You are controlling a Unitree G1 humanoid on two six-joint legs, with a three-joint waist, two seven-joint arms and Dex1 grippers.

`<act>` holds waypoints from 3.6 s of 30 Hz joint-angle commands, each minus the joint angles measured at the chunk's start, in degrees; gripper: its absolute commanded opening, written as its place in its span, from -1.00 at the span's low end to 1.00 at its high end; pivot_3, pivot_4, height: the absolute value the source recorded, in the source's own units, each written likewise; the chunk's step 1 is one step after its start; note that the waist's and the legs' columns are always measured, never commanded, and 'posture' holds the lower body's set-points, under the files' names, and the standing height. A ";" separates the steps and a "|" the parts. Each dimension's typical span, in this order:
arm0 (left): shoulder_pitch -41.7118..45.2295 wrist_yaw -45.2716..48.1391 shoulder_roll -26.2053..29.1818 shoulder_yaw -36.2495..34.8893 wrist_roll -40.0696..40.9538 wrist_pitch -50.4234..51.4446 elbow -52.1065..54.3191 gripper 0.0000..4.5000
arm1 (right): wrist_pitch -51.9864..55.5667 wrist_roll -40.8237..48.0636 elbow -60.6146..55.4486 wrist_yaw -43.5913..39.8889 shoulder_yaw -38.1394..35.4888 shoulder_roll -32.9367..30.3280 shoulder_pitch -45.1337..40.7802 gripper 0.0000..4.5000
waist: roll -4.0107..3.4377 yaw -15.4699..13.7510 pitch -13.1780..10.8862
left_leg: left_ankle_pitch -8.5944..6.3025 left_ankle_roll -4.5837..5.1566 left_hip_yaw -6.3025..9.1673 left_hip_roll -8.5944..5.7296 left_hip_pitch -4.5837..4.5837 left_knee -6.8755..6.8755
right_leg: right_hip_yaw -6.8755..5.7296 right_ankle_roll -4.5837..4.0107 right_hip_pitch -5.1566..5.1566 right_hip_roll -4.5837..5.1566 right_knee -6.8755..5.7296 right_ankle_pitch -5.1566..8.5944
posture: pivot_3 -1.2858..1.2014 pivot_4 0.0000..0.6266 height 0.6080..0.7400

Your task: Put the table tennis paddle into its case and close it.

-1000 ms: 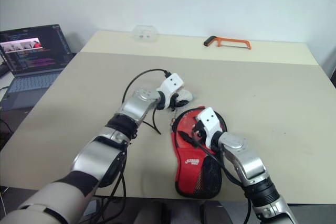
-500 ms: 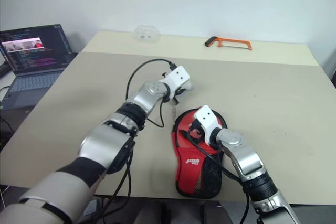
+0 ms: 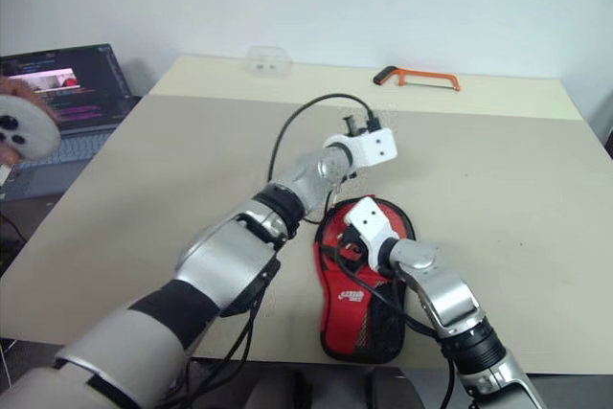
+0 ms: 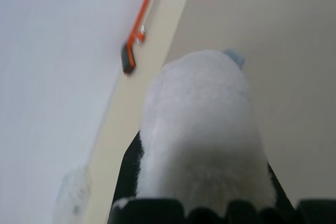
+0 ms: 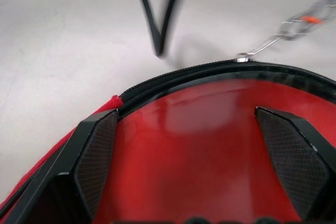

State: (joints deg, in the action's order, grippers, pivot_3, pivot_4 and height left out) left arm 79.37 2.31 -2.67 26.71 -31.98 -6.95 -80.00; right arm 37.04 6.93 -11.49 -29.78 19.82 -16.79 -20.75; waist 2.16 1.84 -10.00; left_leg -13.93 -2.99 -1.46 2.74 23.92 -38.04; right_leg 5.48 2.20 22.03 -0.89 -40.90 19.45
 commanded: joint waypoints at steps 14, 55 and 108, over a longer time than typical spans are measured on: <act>-0.95 2.86 -7.37 6.15 -7.71 -15.08 0.89 -0.68 | 3.05 -2.45 1.64 0.33 2.70 1.45 2.02 1.00 | -0.04 -0.02 0.19 | 0.00 0.00 -0.14 -0.03 -0.05 0.03 | 0.04 0.03 -0.04 0.01 0.03 0.02 | 0.03 -0.52 1.00; -2.88 67.12 15.63 -23.88 29.26 2.00 20.02 0.99 | -8.19 -0.37 11.60 -17.17 -2.32 -12.66 1.22 1.00 | -0.13 0.99 0.82 | -0.02 0.03 -0.13 -0.02 -0.55 0.12 | -0.08 0.10 -0.69 0.00 0.28 0.08 | 0.03 -0.52 1.00; -53.16 39.04 12.90 -7.55 32.11 19.17 72.74 0.99 | -23.24 -5.52 68.61 -29.95 -7.55 -8.67 -44.09 1.00 | -0.46 -0.02 0.37 | -0.05 0.09 0.75 0.06 -0.09 0.07 | -0.41 0.00 -0.65 0.31 0.60 0.05 | 0.03 -0.52 1.00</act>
State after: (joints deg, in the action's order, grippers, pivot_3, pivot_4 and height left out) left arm 26.59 41.85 10.12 18.63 0.82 12.39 -8.63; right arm 14.41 1.37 56.39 -59.31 13.85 -25.57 -62.71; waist 1.70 1.82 -9.63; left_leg -13.98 -2.90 -0.71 2.81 23.82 -37.97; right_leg 5.07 2.20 21.37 -0.57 -40.30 19.51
